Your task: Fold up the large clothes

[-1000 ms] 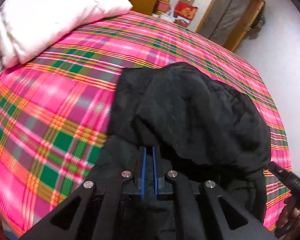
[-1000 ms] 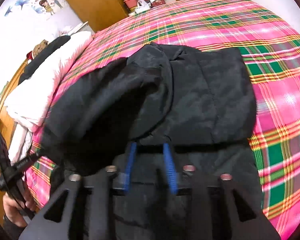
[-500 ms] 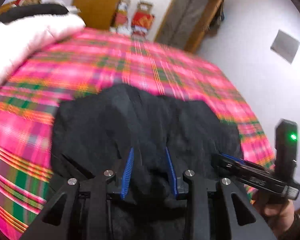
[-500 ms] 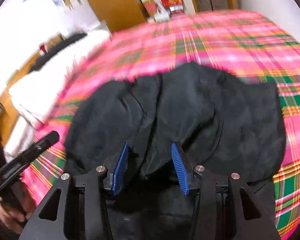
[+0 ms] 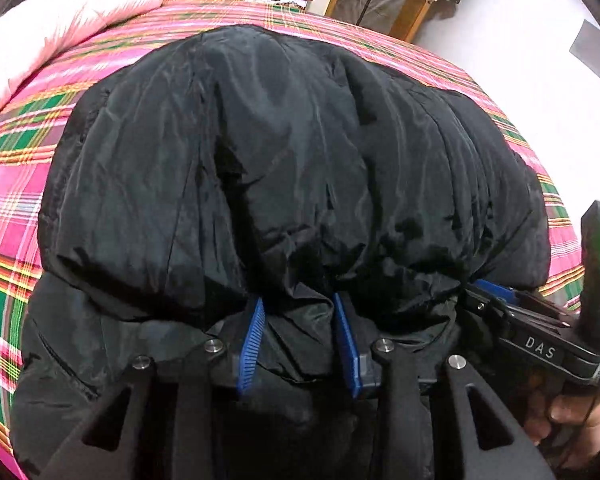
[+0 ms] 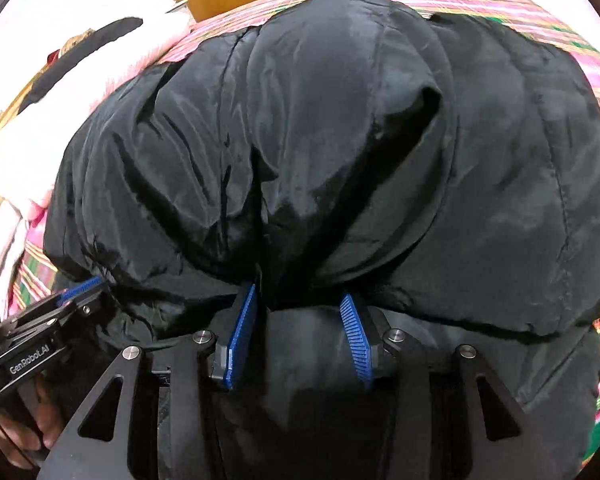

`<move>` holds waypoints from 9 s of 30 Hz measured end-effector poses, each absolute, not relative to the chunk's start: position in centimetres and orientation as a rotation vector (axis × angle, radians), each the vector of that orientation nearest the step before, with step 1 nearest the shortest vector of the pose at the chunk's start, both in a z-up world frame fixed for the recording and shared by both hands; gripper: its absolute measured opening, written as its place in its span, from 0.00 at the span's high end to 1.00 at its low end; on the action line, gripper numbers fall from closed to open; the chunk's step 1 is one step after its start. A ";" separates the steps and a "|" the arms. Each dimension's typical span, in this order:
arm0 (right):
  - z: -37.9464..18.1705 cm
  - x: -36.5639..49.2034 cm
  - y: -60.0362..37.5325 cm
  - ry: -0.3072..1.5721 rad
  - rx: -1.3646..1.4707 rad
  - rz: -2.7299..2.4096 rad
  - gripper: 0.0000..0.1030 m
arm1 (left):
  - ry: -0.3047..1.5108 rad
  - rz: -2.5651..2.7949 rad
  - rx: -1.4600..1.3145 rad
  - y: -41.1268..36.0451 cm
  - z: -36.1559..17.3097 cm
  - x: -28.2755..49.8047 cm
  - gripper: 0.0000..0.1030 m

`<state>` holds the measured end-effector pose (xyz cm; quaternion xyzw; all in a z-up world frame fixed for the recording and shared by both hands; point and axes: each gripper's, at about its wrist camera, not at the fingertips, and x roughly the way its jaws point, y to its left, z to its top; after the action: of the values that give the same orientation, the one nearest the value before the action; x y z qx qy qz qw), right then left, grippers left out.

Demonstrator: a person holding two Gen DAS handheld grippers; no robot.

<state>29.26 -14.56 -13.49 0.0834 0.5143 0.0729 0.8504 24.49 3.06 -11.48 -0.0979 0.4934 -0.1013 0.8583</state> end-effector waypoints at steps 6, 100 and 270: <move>-9.8 26.9 -14.5 1.058 0.154 0.125 0.58 | 1.046 -0.198 -0.189 2.6 -8.9 22.9 0.63; -13.8 24.2 -8.4 1.021 0.039 0.197 0.70 | 1.018 -0.167 -0.035 1.4 -10.1 23.6 0.59; -7.4 29.0 -33.9 0.984 0.906 0.021 0.82 | 0.841 0.013 -0.745 18.7 -6.7 27.2 0.75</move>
<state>29.04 -33.91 -7.39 0.4201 0.4563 0.0096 0.7844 27.15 18.70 -6.73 -0.3532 0.3989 0.0061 0.8462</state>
